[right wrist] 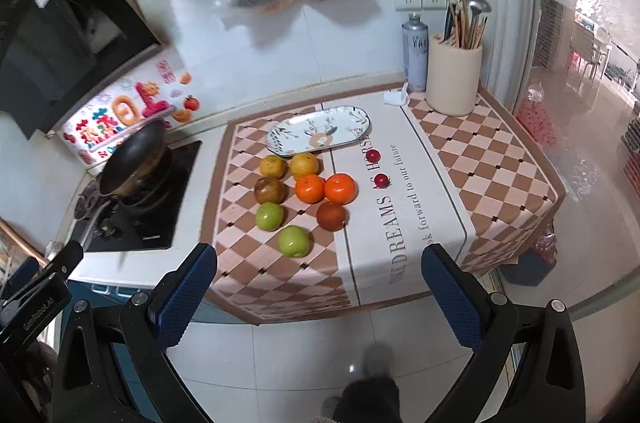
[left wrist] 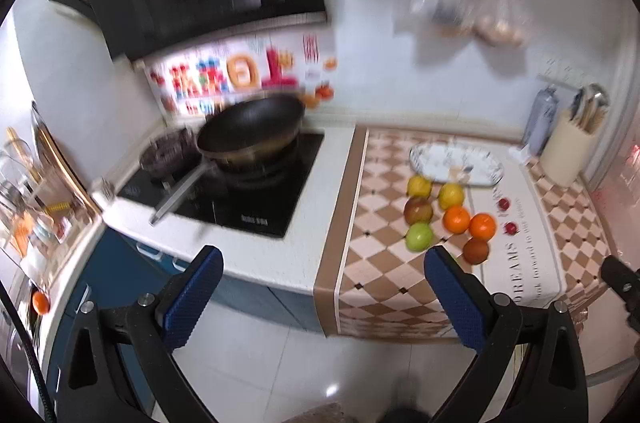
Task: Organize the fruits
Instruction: 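Grasp the red apple with the left tool while the right tool grasps the large yellow citrus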
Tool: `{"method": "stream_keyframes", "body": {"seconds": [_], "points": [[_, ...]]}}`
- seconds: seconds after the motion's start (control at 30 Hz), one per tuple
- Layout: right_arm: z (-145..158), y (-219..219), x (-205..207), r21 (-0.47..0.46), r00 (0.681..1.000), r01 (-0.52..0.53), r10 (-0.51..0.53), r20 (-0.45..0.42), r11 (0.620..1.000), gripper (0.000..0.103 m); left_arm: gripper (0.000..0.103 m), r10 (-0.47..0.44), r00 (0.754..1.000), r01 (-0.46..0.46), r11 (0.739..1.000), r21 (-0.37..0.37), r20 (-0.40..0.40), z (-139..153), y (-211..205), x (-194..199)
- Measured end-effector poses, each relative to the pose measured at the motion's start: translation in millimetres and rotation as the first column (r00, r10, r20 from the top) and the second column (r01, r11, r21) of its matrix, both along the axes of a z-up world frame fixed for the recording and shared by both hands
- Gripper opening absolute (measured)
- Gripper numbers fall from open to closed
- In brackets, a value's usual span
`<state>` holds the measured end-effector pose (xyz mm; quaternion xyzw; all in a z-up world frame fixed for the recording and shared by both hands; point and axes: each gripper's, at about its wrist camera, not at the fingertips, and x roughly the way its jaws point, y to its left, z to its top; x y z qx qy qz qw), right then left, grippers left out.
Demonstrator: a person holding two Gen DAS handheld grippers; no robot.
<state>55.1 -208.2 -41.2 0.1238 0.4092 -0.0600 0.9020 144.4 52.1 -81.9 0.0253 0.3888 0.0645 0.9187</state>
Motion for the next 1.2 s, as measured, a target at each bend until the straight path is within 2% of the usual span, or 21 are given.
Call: {"method": "stream_keyframes", "body": {"seconds": [0.07, 0.17, 0.3, 0.37, 0.5, 0.57, 0.63, 0.77, 0.87, 0.9, 0.97, 1.03, 1.2], "points": [[-13.3, -7.5, 29.8, 0.004, 1.0, -0.001, 0.001, -0.024, 1.0, 0.103, 0.103, 0.01, 0.996, -0.012, 1.0, -0.018, -0.092, -21.1, -3.8, 33.0], [-42.6, -24.7, 86.5, 0.009, 0.998, -0.02, 0.02, -0.067, 1.0, 0.103, 0.103, 0.012, 0.982, -0.021, 0.999, -0.046, -0.186, -46.5, -12.7, 74.8], [-84.2, -51.2, 160.5, 0.061, 0.991, -0.056, 0.063, -0.119, 0.997, 0.103, 0.103, 0.016, 0.949, -0.039, 0.997, -0.067, -0.316, -85.3, -37.9, 141.8], [-114.3, -67.2, 205.6, 0.121, 0.98, -0.081, 0.101, -0.174, 0.989, 0.103, 0.103, 0.005, 0.911, -0.056, 0.992, -0.11, -0.413, -108.1, -49.8, 178.0], [-174.2, -89.3, 275.7, 0.263, 0.938, -0.117, 0.194, -0.287, 0.958, 0.102, 0.103, -0.01, 0.815, -0.134, 0.97, -0.204, -0.579, -157.3, -69.4, 242.1], [-195.2, -93.7, 301.7, 0.307, 0.922, -0.129, 0.228, -0.314, 0.943, 0.102, 0.103, -0.002, 0.776, -0.183, 0.956, -0.229, -0.631, -178.1, -74.3, 269.2], [-209.0, -94.8, 327.1, 0.303, 0.911, -0.145, 0.247, -0.331, 0.942, 0.101, 0.1, 0.008, 0.746, -0.228, 0.943, -0.243, -0.666, -196.0, -78.1, 290.8], [-219.2, -96.0, 361.1, 0.3, 0.904, -0.176, 0.275, -0.329, 0.938, 0.101, 0.079, 0.0, 0.683, -0.292, 0.916, -0.274, -0.73, -233.4, -86.2, 319.5], [-224.4, -99.3, 375.1, 0.309, 0.895, -0.182, 0.287, -0.341, 0.933, 0.101, 0.065, -0.019, 0.646, -0.299, 0.914, -0.276, -0.764, -255.6, -94.0, 330.3], [-227.1, -99.4, 377.7, 0.313, 0.891, -0.185, 0.294, -0.347, 0.931, 0.101, 0.06, -0.018, 0.638, -0.306, 0.911, -0.275, -0.77, -260.1, -95.2, 331.5], [-234.0, -100.4, 382.1, 0.325, 0.879, -0.2, 0.316, -0.357, 0.924, 0.101, 0.062, -0.011, 0.626, -0.318, 0.909, -0.268, -0.78, -268.4, -97.0, 332.8], [-240.7, -93.7, 387.8, 0.334, 0.867, -0.223, 0.343, -0.361, 0.916, 0.101, 0.062, -0.01, 0.643, -0.309, 0.912, -0.271, -0.766, -267.9, -98.9, 335.1], [-252.0, -69.9, 401.2, 0.375, 0.84, -0.262, 0.402, -0.366, 0.889, 0.101, 0.062, -0.024, 0.67, -0.238, 0.94, -0.245, -0.742, -258.9, -105.6, 335.0]]}}
